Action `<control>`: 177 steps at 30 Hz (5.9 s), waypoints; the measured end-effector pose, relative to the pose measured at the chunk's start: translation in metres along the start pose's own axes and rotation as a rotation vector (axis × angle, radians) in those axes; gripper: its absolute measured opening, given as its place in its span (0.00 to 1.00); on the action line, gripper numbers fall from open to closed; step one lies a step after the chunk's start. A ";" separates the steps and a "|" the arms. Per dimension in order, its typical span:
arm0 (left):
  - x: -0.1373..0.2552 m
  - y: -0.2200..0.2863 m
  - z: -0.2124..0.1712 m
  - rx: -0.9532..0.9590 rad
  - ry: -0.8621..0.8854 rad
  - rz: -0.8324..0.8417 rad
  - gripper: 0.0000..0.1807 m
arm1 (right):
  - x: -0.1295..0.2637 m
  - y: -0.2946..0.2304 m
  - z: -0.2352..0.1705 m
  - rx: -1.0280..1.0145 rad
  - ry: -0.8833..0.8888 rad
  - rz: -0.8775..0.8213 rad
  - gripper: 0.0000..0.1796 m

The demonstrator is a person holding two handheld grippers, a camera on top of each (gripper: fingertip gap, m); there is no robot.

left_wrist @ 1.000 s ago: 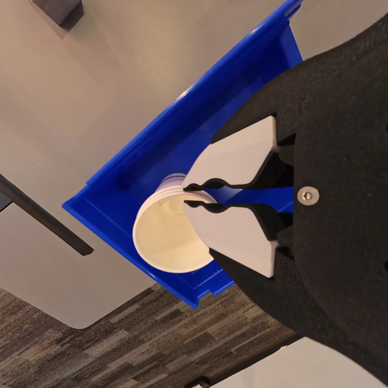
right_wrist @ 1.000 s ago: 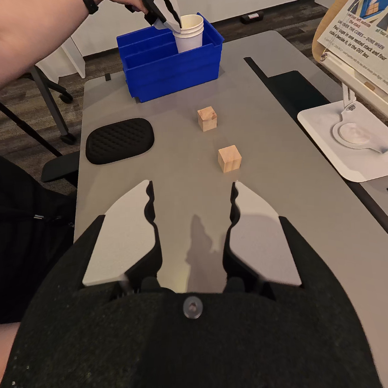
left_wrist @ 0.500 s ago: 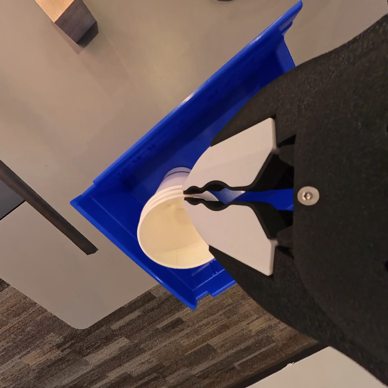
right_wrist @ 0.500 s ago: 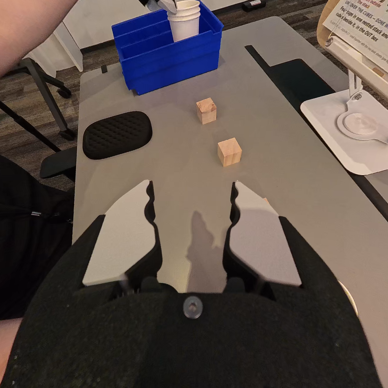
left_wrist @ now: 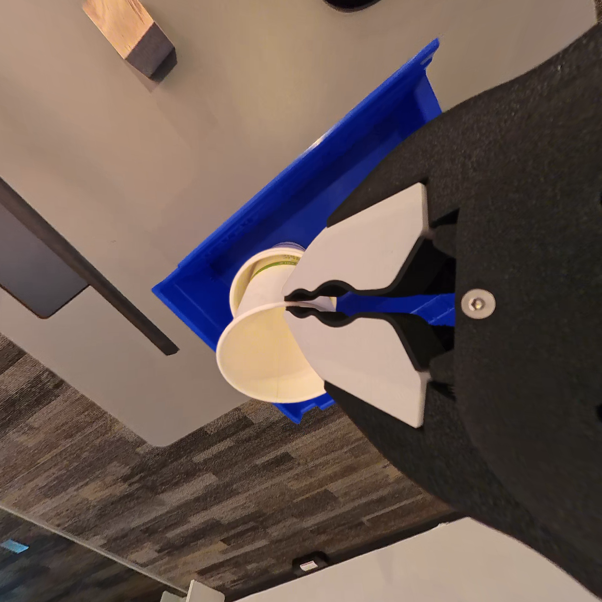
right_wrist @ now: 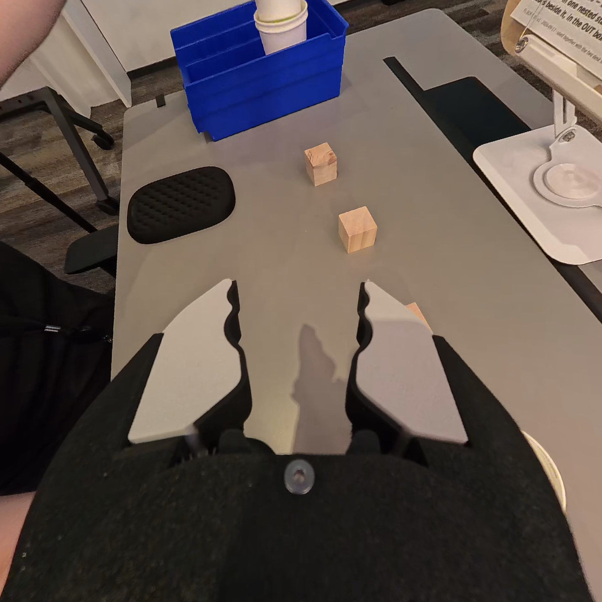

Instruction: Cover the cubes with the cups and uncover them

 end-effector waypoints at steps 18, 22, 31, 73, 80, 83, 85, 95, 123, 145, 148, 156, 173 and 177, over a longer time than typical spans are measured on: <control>0.136 0.089 0.094 -0.086 0.437 -0.188 0.01 | -0.081 -0.024 0.069 0.159 0.314 0.034 0.47; 0.138 0.148 0.115 -0.156 0.495 -0.350 0.01 | -0.119 -0.049 0.088 0.232 0.395 -0.005 0.56; 0.131 0.223 0.140 -0.240 0.545 -0.577 0.01 | -0.157 -0.062 0.079 0.150 0.313 0.135 0.43; 0.127 0.263 0.088 -0.009 0.956 -0.903 0.19 | -0.079 -0.088 0.087 0.627 0.485 0.038 0.42; 0.112 0.270 0.079 0.013 0.917 -0.929 0.20 | -0.075 -0.096 0.087 0.712 0.416 -0.038 0.42; 0.107 0.272 0.072 0.024 0.908 -0.914 0.25 | -0.070 -0.100 0.087 0.776 0.346 -0.132 0.42; 0.104 0.269 0.061 0.046 0.905 -0.895 0.28 | -0.063 -0.100 0.087 0.807 0.273 -0.209 0.42; 0.096 0.262 -0.007 0.186 0.895 -0.861 0.20 | -0.032 -0.021 0.081 0.579 -0.579 -0.272 0.42; 0.109 0.272 -0.040 0.165 0.916 -0.882 0.19 | -0.090 0.091 -0.012 0.176 -0.970 -0.167 0.42; 0.052 0.040 -0.044 0.050 0.276 -0.180 0.18 | 0.000 -0.024 0.072 0.377 0.104 -0.155 0.47; 0.033 0.027 -0.044 0.001 0.192 -0.117 0.18 | 0.008 -0.047 0.068 0.419 0.231 -0.068 0.44; -0.034 0.023 -0.036 0.004 0.045 -0.204 0.10 | 0.010 -0.055 0.055 0.442 0.252 0.043 0.41; -0.058 0.020 -0.035 0.085 0.042 -0.374 0.04 | 0.008 -0.039 0.041 0.375 0.225 0.071 0.38; -0.056 0.023 -0.034 0.069 0.041 -0.372 0.09 | 0.005 -0.036 0.039 0.371 0.196 0.065 0.38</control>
Point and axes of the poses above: each gripper's, where its closed fingertips meet, x back along the fingers, z out of its top, y = z × x across the jaws, the point moved 7 cm from there along x, back along the fingers, and after that the axes turned 2 degrees about z, right-handed, at the moved point
